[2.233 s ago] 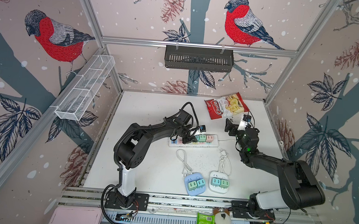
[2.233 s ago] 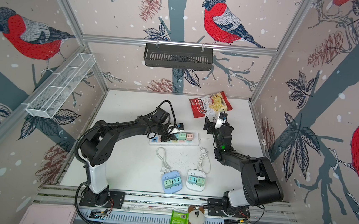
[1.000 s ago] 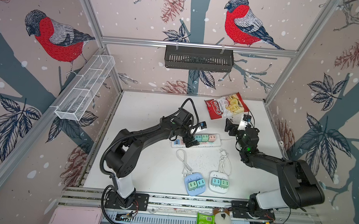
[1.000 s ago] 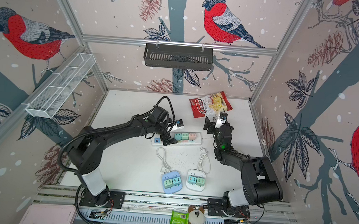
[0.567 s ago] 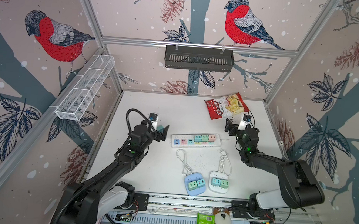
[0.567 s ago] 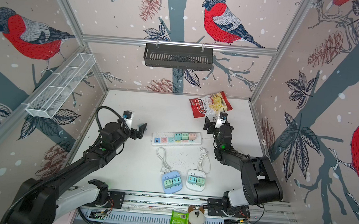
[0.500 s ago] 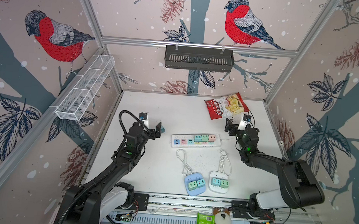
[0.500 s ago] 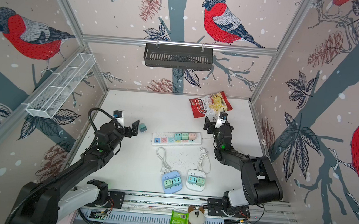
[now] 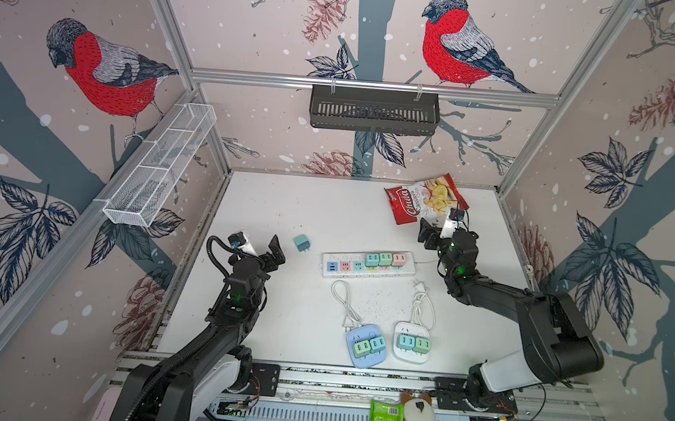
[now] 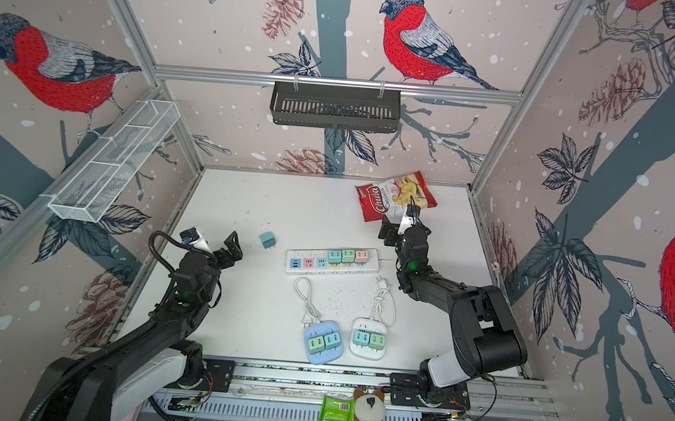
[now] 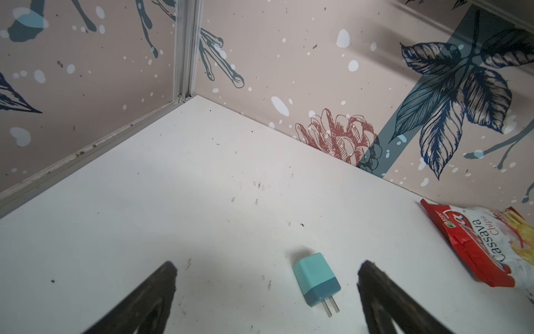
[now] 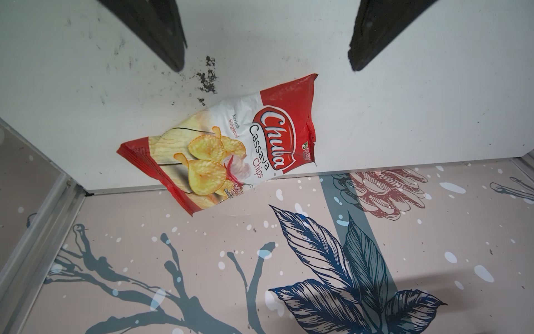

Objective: Insert the plug
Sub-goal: 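Reach the right gripper toward the remaining teal charger while the left arm draws back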

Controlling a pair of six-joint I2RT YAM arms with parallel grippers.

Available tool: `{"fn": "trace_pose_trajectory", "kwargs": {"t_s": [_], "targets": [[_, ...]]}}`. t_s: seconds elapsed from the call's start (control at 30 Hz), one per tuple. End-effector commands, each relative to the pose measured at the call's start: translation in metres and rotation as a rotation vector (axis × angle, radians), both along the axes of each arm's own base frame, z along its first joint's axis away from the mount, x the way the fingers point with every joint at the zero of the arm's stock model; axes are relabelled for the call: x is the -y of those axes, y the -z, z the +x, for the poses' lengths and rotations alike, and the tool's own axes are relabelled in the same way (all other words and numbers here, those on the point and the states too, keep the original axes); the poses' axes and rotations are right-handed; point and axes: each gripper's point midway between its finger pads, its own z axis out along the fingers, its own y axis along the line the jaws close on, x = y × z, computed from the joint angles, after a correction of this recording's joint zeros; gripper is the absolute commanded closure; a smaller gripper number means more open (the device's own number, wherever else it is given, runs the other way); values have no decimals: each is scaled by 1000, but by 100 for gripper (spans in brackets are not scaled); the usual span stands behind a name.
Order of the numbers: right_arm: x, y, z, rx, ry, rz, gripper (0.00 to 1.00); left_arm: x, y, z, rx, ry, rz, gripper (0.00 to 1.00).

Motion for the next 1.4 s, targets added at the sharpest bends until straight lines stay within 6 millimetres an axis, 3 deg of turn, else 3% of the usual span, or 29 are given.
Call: {"fn": "trace_pose_trajectory", "kwargs": {"t_s": [0.0,0.17,0.3,0.57,0.8,0.93,1.03,1.37], "targets": [[-4,-3,-6,-44,61,-90,10,-9,-14,-14,116,-47,-72,3],[-54,-19,-12,-101,37,-154,13,-19,-17,-38,209,-80,-101,3],[-110,-28,-16,-119,-79,-134,13,-25,-16,-47,248,-112,-113,3],[-214,-27,-39,-147,-289,-134,14,-29,-13,-37,190,-144,-118,3],[-283,-11,-44,-202,-435,-107,14,-40,-6,-38,154,-225,-141,2],[-324,13,-45,-264,-499,-102,18,-54,0,-44,139,-319,-172,2],[-349,27,-45,-298,-513,-108,20,-53,-1,-43,143,-312,-172,2],[-403,65,-60,-337,-551,-109,19,-56,0,-45,143,-325,-177,2]]}}
